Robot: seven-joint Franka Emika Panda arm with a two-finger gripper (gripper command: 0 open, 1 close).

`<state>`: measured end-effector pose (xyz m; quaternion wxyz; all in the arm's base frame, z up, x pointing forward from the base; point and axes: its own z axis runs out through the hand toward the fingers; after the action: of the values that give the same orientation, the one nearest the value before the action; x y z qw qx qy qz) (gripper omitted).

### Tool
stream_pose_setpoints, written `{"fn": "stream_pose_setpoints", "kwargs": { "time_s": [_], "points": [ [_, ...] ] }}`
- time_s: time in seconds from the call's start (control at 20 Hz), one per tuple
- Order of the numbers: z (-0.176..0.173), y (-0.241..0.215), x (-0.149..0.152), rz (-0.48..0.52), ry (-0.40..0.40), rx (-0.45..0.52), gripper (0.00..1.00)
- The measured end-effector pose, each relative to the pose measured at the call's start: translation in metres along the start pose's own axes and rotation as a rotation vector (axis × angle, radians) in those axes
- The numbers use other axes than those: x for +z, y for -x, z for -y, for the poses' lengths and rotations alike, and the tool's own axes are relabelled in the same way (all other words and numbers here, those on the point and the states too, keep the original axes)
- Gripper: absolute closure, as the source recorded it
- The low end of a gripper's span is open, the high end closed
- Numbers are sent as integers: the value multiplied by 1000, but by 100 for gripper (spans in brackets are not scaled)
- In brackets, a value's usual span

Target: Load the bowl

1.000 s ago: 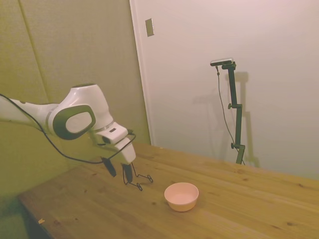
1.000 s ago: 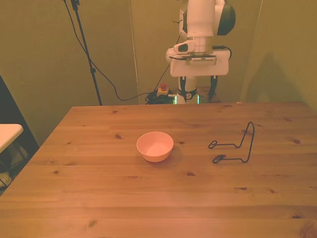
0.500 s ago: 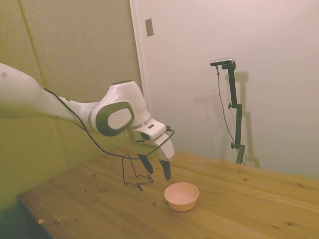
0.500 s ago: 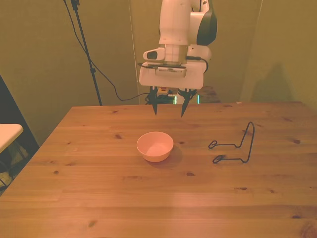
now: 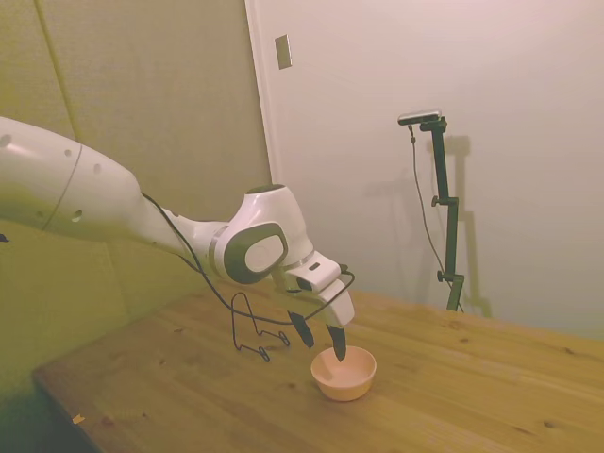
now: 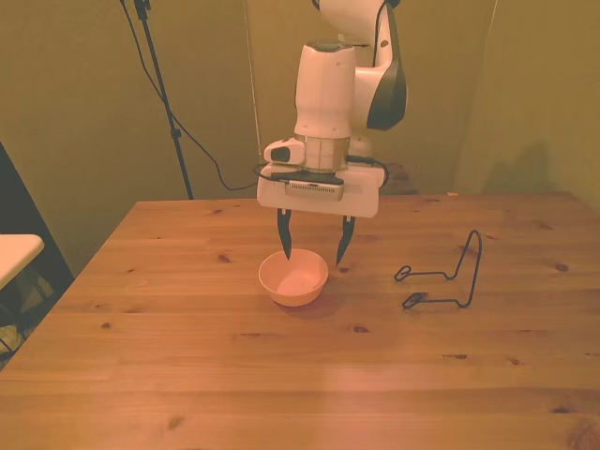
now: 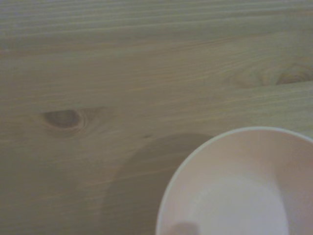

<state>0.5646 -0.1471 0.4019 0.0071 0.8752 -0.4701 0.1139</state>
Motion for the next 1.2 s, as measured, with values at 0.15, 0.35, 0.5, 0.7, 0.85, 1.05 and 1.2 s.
{"fn": "stream_pose_setpoints", "kwargs": {
  "time_s": [0.15,0.35,0.5,0.7,0.85,1.05,1.2],
  "points": [
    [0,0,17,10,15,2,0],
    [-1,-4,33,16,30,8,100],
    [0,-7,37,16,34,9,100],
    [3,-5,39,18,35,5,100],
    [3,-5,41,20,35,7,100],
    [3,-6,41,20,34,9,100],
    [3,-7,41,21,33,14,100]
  ]
}}
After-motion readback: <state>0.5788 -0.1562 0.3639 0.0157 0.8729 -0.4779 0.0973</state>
